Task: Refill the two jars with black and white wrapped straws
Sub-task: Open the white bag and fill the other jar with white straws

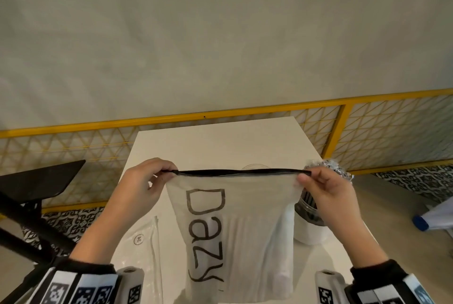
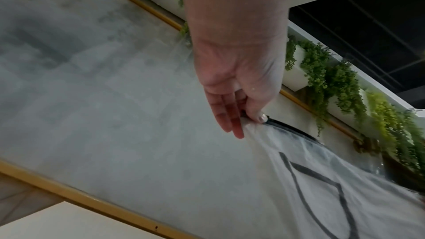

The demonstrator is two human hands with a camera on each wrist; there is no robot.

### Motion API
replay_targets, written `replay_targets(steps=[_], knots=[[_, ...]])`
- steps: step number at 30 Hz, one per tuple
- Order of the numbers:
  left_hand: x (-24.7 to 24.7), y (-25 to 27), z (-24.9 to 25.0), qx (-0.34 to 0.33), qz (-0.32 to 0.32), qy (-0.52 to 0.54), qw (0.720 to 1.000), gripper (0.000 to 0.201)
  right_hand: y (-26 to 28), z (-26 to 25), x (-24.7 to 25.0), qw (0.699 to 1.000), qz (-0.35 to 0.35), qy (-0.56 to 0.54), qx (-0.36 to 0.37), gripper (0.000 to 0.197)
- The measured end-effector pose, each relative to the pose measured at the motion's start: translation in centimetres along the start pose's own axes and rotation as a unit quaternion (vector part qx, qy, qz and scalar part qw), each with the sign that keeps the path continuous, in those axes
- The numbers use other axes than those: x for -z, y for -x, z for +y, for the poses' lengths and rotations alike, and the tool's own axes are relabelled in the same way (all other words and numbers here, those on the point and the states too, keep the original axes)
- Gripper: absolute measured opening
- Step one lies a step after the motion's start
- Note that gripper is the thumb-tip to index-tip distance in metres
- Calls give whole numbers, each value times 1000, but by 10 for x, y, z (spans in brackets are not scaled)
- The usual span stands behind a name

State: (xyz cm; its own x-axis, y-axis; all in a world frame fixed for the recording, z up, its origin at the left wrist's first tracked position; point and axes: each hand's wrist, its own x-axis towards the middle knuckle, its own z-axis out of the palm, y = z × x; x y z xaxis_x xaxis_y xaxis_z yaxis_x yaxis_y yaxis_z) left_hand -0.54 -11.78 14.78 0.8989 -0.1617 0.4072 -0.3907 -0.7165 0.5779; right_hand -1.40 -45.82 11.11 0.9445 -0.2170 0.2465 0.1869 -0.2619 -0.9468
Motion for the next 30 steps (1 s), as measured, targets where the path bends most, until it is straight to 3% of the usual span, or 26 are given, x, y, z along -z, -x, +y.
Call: replay_targets(steps=[2, 4, 6, 7, 10, 12, 17, 22, 25, 30], knots=[[-2, 0, 4, -19, 9, -7, 1000, 40, 0, -6, -4, 992, 44, 73, 92, 23], [-5, 0, 9, -43, 19, -10, 999, 28, 1, -16, -13, 959, 47, 144, 241, 39], [-7, 0, 14, -70, 23, -5, 997, 17, 2, -23, -30, 915, -41, 202, 346, 43], [-8, 0, 17, -81, 23, -2, 996, 17, 2, -23, -40, 896, -94, 235, 364, 43], [-8, 1, 23, -90, 16, 14, 996, 18, 1, -13, -68, 870, -165, 298, 356, 33], [-5, 3, 23, -89, 10, 15, 996, 15, -1, -9, -75, 875, -162, 286, 354, 20], [11, 13, 10, -20, -11, 21, 1000, 28, 5, -12, -66, 893, -189, 260, 313, 25], [10, 17, 9, 33, -91, 54, 994, 9, 18, -19, -67, 903, -213, 230, 293, 18], [-1, 6, 24, 50, -134, 48, 988, 21, 26, -23, -72, 907, -243, 186, 288, 21], [-31, -9, 40, 44, -225, -14, 973, 19, 40, -23, -71, 890, -349, 181, 230, 14]])
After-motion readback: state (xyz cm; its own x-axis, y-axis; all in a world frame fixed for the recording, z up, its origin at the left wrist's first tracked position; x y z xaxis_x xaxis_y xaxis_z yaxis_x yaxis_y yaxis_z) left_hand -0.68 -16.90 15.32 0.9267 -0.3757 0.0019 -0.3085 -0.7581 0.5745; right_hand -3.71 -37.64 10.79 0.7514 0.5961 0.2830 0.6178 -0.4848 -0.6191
